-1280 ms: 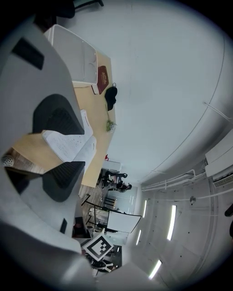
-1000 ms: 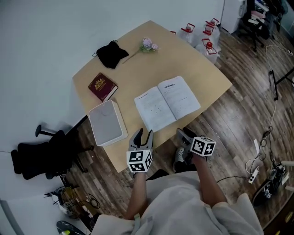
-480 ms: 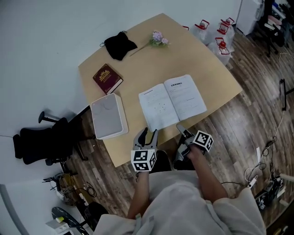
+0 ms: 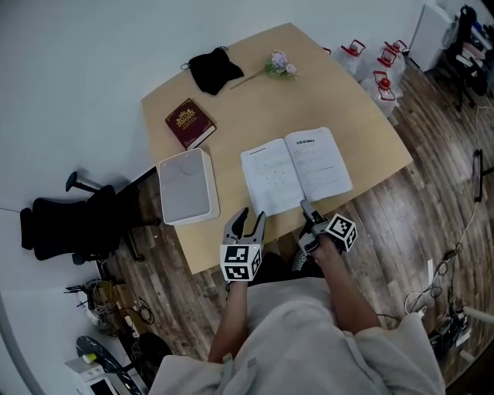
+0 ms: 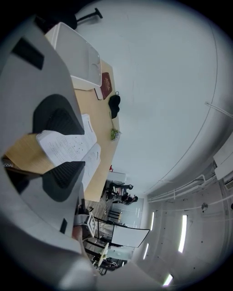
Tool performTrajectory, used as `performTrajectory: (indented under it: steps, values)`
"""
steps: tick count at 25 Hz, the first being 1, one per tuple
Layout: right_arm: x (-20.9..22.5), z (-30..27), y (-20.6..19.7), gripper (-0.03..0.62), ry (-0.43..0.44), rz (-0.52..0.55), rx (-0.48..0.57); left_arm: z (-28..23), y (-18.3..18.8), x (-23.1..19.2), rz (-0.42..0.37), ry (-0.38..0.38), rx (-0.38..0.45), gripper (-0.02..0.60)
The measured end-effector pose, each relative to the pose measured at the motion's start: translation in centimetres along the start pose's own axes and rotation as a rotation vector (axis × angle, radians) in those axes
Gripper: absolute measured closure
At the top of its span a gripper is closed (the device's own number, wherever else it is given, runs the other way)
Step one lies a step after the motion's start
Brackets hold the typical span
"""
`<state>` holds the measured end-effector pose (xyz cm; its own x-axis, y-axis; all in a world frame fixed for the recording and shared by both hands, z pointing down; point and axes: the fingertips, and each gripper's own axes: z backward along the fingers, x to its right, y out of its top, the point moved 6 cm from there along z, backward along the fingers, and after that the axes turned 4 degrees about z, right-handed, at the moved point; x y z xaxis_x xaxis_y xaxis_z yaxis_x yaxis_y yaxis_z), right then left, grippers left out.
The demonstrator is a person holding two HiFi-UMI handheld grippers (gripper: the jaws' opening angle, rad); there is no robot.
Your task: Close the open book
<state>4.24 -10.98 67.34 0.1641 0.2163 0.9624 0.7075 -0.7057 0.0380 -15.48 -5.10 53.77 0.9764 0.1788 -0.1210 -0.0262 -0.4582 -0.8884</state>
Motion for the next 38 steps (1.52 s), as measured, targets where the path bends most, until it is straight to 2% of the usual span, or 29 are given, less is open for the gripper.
performTrajectory:
  steps: [6,13,19,22,28,33,38]
  values:
    - [-0.3,-1.2,-0.1,0.25,-0.083,0.008,0.004,-0.6,0.6,-1.1,0.0,-0.001,0.0,0.396]
    - [-1.3,-2.5,-0.1,0.204,-0.167,-0.043,0.022,-1.2,1.0,-2.2,0.014,-0.007,0.003,0.396]
    - [-1.5,-4.0,-0.4,0.209,-0.181,-0.077,0.035,-1.2,-0.4,-4.8,0.092,0.016,-0.023,0.396]
    - [-1.1,-4.1,-0.7,0.264,-0.193,-0.093,0.045,-1.2,-1.5,-6.2,0.134,0.031,-0.049,0.396]
    - [0.7,-3.9,-1.0,0.468,-0.232,-0.164,0.06,-2.7,-3.6,-7.6,0.217,0.01,-0.103,0.396]
    - [1.1,-3.8,-1.0,0.507,-0.203,-0.218,0.067,-4.3,-5.5,-7.8,0.296,-0.03,-0.155,0.394]
    - [0.5,-3.6,-0.9,0.519,-0.173,-0.284,0.075,-5.6,-6.5,-7.7,0.357,-0.062,-0.182,0.386]
